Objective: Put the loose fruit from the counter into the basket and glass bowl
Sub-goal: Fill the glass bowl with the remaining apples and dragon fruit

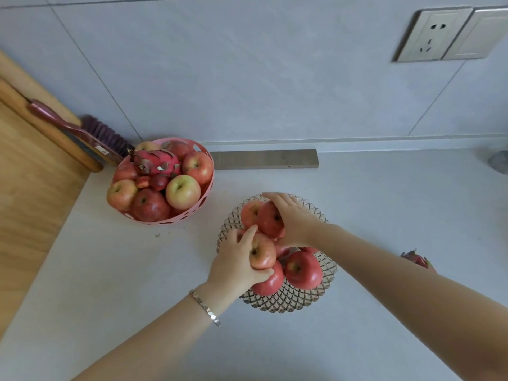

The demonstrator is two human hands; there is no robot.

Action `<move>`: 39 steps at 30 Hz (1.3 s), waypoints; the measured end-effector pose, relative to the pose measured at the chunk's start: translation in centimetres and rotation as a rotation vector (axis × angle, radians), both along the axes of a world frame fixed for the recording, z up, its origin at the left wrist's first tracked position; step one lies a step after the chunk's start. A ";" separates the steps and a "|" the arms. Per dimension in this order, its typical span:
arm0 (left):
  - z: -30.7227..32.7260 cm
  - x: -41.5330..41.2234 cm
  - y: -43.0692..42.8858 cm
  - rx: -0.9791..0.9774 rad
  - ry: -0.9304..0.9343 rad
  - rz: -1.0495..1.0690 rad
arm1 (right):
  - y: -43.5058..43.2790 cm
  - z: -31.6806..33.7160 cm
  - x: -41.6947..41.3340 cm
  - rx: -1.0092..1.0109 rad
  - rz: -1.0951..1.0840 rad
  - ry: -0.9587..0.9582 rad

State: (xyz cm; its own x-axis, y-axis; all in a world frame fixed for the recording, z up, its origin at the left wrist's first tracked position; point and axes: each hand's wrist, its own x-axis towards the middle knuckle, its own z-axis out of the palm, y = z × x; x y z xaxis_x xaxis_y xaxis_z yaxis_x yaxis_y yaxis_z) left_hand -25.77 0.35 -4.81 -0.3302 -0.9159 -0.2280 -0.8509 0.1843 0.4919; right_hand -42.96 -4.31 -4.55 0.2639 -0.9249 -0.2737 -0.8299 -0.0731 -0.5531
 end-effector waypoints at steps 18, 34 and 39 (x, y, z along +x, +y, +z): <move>-0.8 0.4 1.4 -0.144 0.086 0.039 | 1.4 -1.8 -1.0 0.089 -0.227 -0.321; 0.5 -0.5 1.3 -0.035 -0.041 0.003 | 2.2 -1.6 -0.4 0.017 -0.235 -0.118; 2.1 -0.6 0.6 -0.070 -0.019 -0.003 | 4.5 1.5 -3.8 -0.112 -0.217 -0.193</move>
State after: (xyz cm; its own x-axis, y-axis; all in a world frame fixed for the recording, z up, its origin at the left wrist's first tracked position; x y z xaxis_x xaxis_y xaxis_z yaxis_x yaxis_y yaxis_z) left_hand -26.38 0.98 -2.75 -0.3291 -0.9289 -0.1697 -0.8594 0.2202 0.4614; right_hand -46.74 0.24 -3.09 0.0938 -0.9869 -0.1313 -0.7131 0.0254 -0.7006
